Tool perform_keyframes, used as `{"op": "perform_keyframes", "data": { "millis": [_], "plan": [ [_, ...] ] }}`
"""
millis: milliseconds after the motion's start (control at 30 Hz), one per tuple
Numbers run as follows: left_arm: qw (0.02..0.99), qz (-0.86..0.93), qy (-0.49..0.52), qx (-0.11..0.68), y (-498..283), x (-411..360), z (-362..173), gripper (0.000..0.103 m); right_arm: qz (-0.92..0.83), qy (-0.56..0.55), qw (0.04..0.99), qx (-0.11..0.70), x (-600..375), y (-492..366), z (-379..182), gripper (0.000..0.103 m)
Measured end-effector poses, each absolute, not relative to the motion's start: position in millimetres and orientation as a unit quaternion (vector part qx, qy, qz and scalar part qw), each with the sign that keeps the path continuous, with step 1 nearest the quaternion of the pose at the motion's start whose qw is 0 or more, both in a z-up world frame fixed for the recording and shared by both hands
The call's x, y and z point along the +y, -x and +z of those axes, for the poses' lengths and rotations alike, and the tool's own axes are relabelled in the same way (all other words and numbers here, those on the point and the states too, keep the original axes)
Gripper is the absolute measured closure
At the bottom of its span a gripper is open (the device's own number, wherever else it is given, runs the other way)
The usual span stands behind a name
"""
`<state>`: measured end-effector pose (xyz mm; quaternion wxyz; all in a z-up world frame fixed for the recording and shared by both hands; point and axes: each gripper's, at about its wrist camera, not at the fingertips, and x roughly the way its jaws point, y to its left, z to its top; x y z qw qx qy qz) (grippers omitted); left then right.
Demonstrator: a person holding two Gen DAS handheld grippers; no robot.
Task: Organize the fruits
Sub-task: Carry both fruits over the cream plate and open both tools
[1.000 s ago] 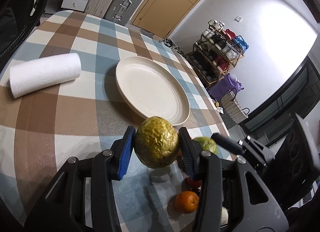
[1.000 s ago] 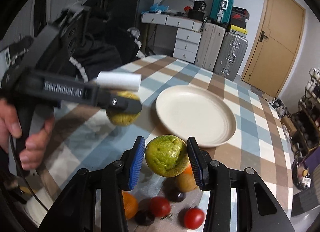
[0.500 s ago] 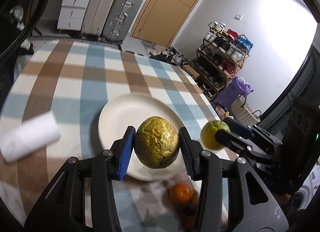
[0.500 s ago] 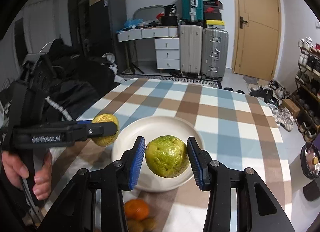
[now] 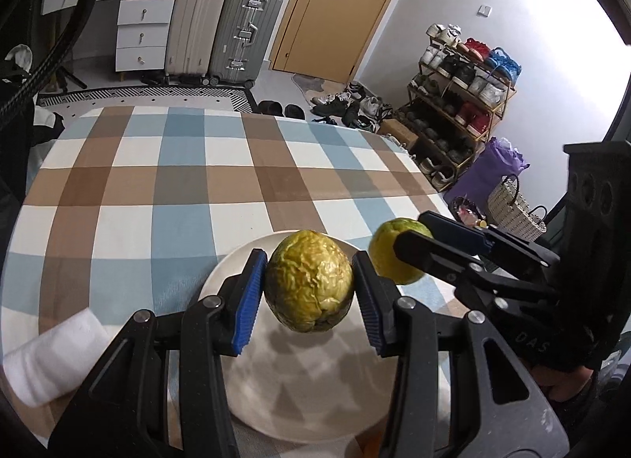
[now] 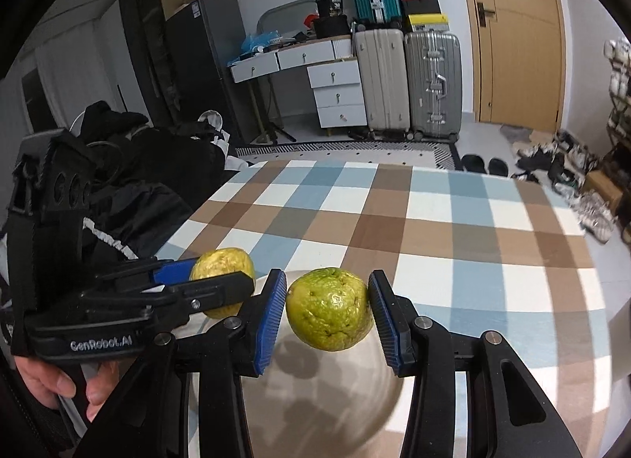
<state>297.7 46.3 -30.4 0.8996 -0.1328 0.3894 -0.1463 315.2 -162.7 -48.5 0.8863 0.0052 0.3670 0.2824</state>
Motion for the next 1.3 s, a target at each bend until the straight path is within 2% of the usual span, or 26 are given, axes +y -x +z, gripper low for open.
{"op": "perform_keyframes", "data": {
  "millis": [567,867,967,1100,1167,1233,1300],
  "plan": [
    [0.881,-0.154,0.121,0.431,-347,43,-88,0.061,0.294,-0.061,0.848,0.436,-157,-370,-103,0.059],
    [0.880,-0.156,0.133,0.429,-355,44,-94,0.061,0.293,-0.127,0.831,0.456,-166,-380,-118,0.058],
    [0.883,-0.149,0.139,0.423,-354,45,-91,0.059,0.287,-0.141,0.837,0.445,-172,-378,-112,0.050],
    [0.888,-0.142,0.145,0.413,-346,48,-81,0.051,0.279,-0.158,0.846,0.427,-184,-370,-98,0.047],
    [0.892,-0.138,0.143,0.406,-339,50,-73,0.049,0.275,-0.160,0.851,0.417,-191,-361,-89,0.035],
    [0.898,-0.129,0.139,0.397,-328,51,-63,0.039,0.273,-0.160,0.859,0.402,-199,-348,-77,0.015],
    [0.904,-0.115,0.138,0.388,-316,53,-53,0.029,0.277,-0.160,0.865,0.388,-207,-333,-65,0.008]
  ]
}}
